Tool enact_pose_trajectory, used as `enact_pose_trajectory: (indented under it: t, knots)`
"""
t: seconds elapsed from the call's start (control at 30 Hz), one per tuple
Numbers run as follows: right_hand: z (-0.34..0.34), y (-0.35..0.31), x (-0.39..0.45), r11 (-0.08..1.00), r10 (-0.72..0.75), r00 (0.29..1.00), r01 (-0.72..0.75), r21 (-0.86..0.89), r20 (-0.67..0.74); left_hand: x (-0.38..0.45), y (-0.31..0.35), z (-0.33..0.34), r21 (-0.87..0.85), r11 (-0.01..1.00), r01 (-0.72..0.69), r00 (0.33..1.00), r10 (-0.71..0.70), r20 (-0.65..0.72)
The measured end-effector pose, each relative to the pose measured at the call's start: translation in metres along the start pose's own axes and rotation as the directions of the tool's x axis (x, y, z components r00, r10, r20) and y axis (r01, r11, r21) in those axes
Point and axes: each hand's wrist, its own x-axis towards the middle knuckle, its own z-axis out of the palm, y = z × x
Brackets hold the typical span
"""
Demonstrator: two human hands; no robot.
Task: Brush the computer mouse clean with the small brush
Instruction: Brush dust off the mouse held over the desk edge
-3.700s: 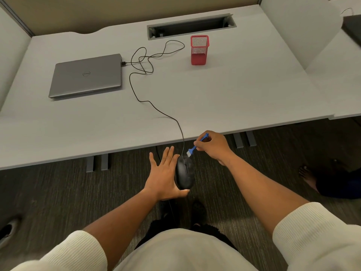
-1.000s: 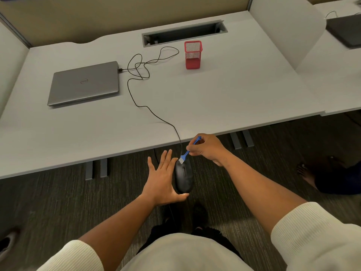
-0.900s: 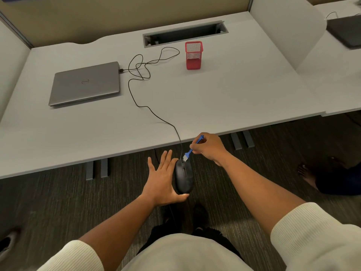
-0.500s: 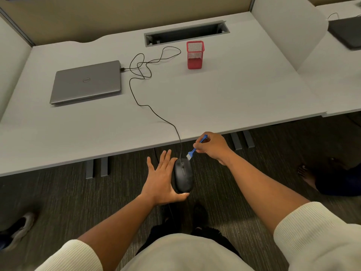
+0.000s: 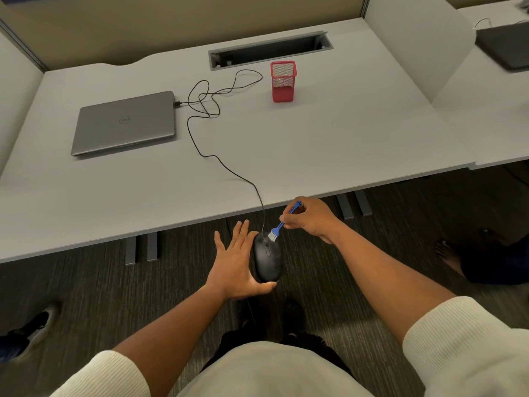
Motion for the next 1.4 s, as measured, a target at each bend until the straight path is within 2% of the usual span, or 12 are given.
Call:
enact_pose_trajectory:
  t: [0.13,0.3,0.43,0.5,0.63,0.73,0.8,0.93,1.03,1.17,1.3,1.4]
  knots:
    - [-0.004,-0.001,0.002,0.996,-0.023,0.999,0.026,0.080,-0.039,-0.001,-0.001,0.001,-0.020,1.000,-0.001,1.000,0.000,-0.005]
    - [-0.003,-0.001,-0.002,0.994,0.014,0.988,-0.030,0.103,0.151,-0.001,-0.001,0.002,-0.005,1.000,-0.002,1.000,0.002,0.000]
    - [-0.001,0.007,0.001,0.999,0.014,1.000,-0.015,-0.040,-0.025,-0.001,-0.002,0.003,0.000,1.000,0.001,1.000,-0.001,0.013]
    - [-0.005,0.009,0.003,0.999,0.022,0.998,-0.024,-0.022,-0.054,-0.001,-0.003,0.003,-0.007,1.000,-0.003,1.000,0.003,0.009]
    - [-0.015,0.005,0.001,0.995,0.026,0.992,-0.037,0.094,0.121,0.002,-0.001,0.002,-0.009,1.000,-0.016,1.000,0.016,-0.003]
    - [-0.016,0.002,-0.001,0.996,0.047,0.965,-0.065,0.062,0.259,0.004,0.000,0.001,-0.010,1.000,-0.018,1.000,0.018,-0.003]
    - [-0.014,0.003,-0.001,0.999,0.042,0.979,-0.045,0.013,0.201,0.005,0.001,0.000,-0.006,1.000,-0.017,1.000,0.017,0.001]
    - [-0.015,0.009,0.005,1.000,-0.014,0.998,0.013,-0.026,-0.056,0.006,-0.001,0.000,-0.008,1.000,-0.015,1.000,0.015,0.011]
    - [-0.019,0.009,0.006,0.996,-0.010,1.000,0.010,0.083,-0.005,0.007,0.000,0.000,-0.021,1.000,-0.013,1.000,0.013,0.007]
    - [-0.019,0.006,0.004,0.996,0.026,0.986,-0.039,0.080,0.163,0.008,0.002,0.001,-0.006,1.000,-0.019,1.000,0.019,0.014]
    - [-0.013,0.008,0.010,0.999,0.040,0.997,-0.041,-0.009,-0.061,0.009,0.003,0.001,-0.007,1.000,-0.021,0.999,0.021,0.024]
    - [-0.010,0.006,0.012,0.994,0.046,0.997,-0.039,0.101,-0.068,0.011,0.003,0.000,0.010,1.000,-0.022,0.999,0.022,0.032]
